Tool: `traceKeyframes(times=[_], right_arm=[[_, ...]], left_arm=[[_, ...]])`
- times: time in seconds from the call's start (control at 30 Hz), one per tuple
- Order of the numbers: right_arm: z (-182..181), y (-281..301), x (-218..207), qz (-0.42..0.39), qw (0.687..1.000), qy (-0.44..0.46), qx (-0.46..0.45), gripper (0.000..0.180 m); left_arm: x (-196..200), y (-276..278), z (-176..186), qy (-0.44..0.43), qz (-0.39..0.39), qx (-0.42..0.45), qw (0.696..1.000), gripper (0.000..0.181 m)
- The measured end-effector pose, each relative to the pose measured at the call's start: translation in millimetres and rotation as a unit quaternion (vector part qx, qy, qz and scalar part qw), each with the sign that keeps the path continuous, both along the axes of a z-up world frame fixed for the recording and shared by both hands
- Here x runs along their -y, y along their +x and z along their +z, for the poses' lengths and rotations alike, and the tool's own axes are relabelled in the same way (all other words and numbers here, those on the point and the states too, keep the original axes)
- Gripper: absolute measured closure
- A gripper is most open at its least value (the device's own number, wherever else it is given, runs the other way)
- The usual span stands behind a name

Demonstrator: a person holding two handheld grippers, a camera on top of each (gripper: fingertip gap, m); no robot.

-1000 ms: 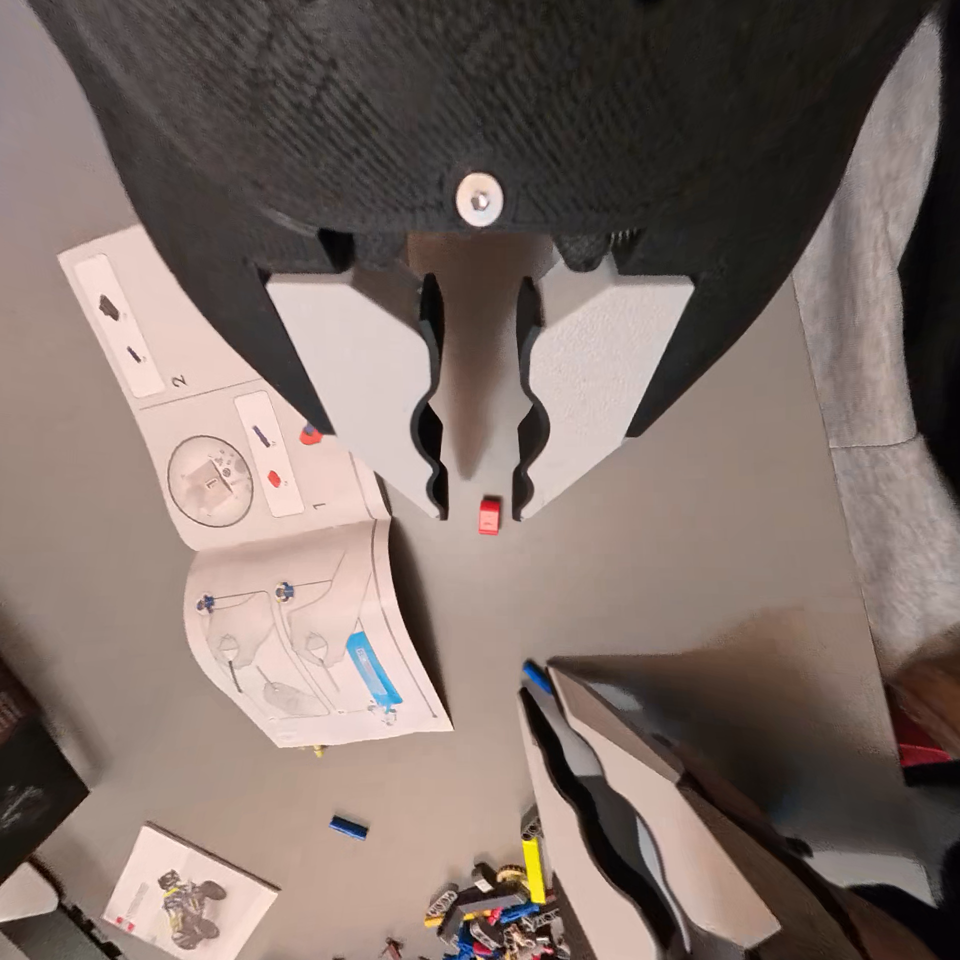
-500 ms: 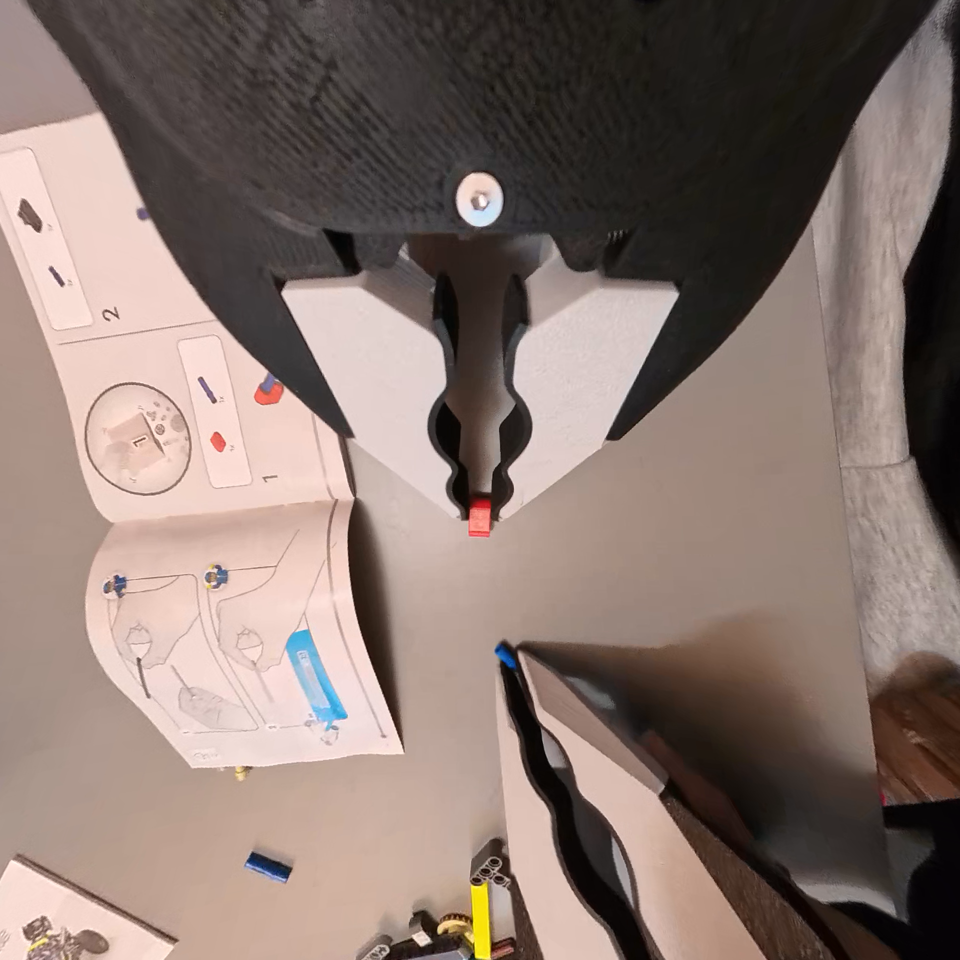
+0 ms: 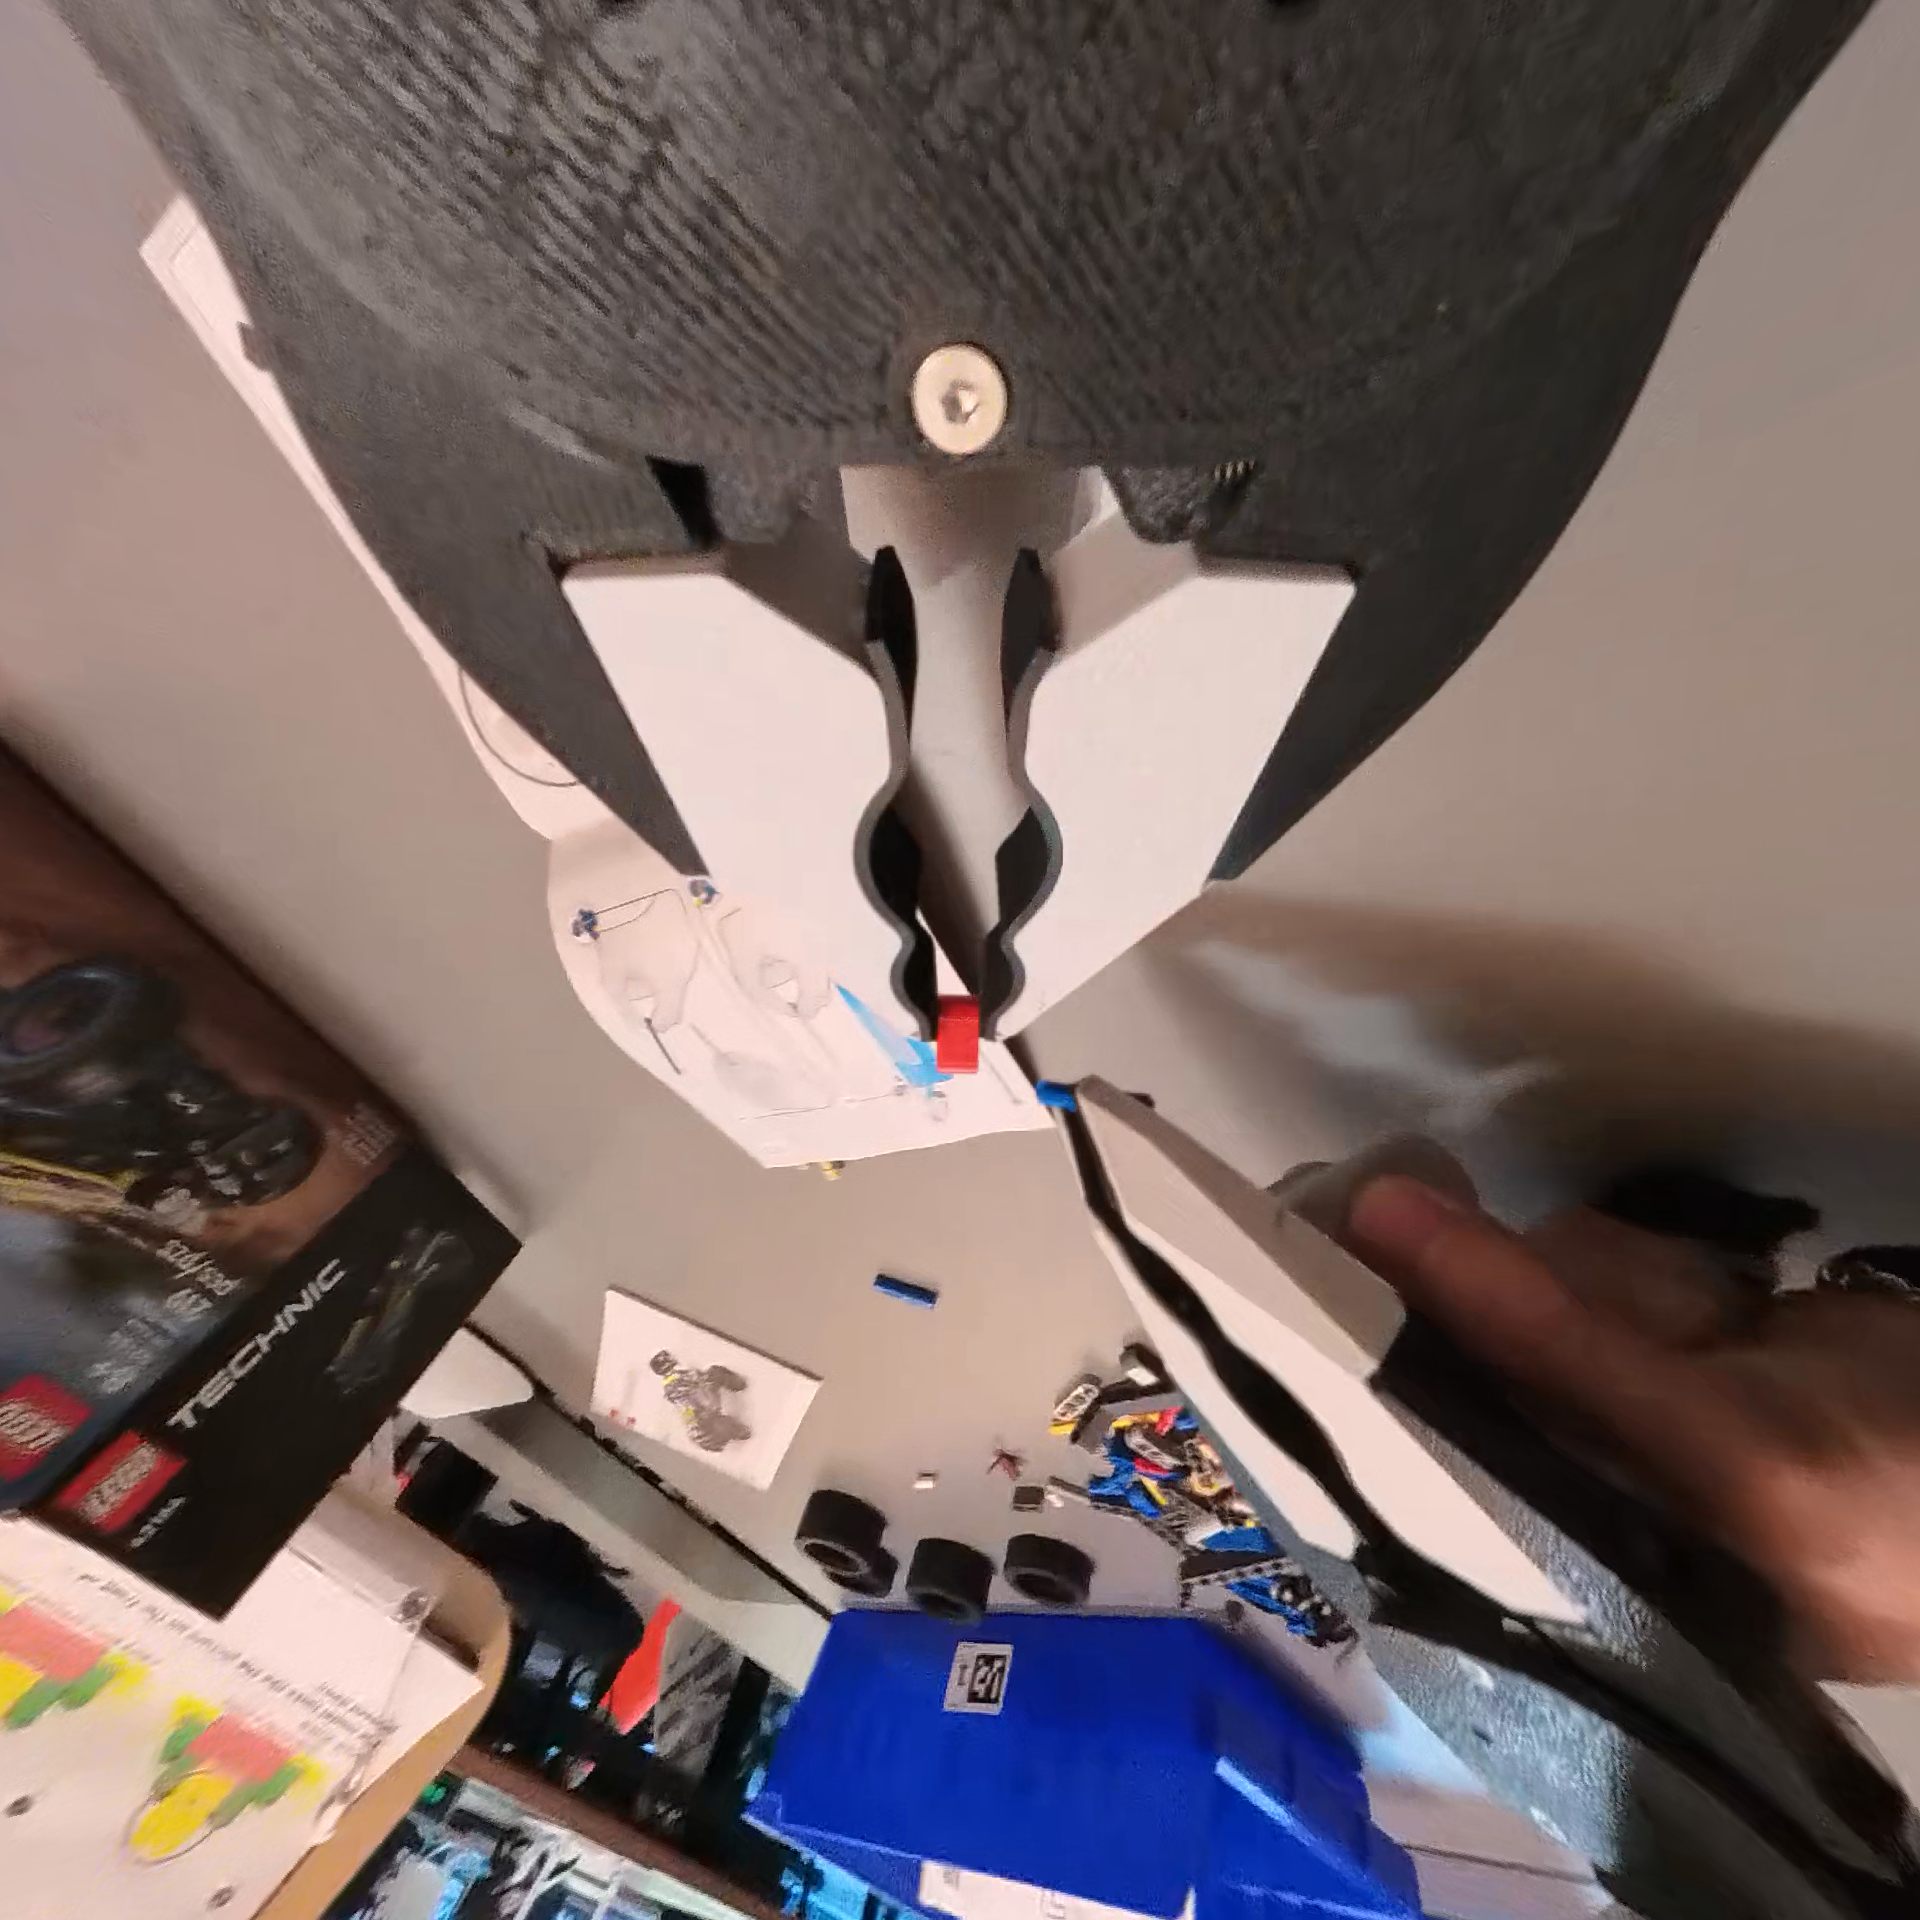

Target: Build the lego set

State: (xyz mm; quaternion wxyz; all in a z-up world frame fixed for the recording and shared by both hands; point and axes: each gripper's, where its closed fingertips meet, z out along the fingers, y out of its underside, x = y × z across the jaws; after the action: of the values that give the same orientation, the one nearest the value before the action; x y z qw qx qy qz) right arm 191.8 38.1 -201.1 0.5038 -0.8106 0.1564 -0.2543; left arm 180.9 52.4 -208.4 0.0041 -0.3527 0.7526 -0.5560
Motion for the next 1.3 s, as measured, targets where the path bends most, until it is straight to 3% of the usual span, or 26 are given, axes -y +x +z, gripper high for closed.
traceKeyframes(times=[0.03,0.8,1.3], right_arm=[[-2.0,0.1,-1.0,0.000,1.000,-0.008,0.002,0.174],[6.3,-2.2,-10.7,-0.013,0.992,-0.037,0.119,0.174],[13.4,-3.0,-12.4,-0.027,0.991,-0.015,0.128,0.175]], left_arm=[[1.2,-0.1,1.7,-0.014,0.000,-0.006,1.000,0.178],[3.5,0.3,9.8,-0.104,0.006,-0.063,0.993,0.178],[3.6,1.2,17.6,-0.162,0.023,-0.088,0.983,0.178]])
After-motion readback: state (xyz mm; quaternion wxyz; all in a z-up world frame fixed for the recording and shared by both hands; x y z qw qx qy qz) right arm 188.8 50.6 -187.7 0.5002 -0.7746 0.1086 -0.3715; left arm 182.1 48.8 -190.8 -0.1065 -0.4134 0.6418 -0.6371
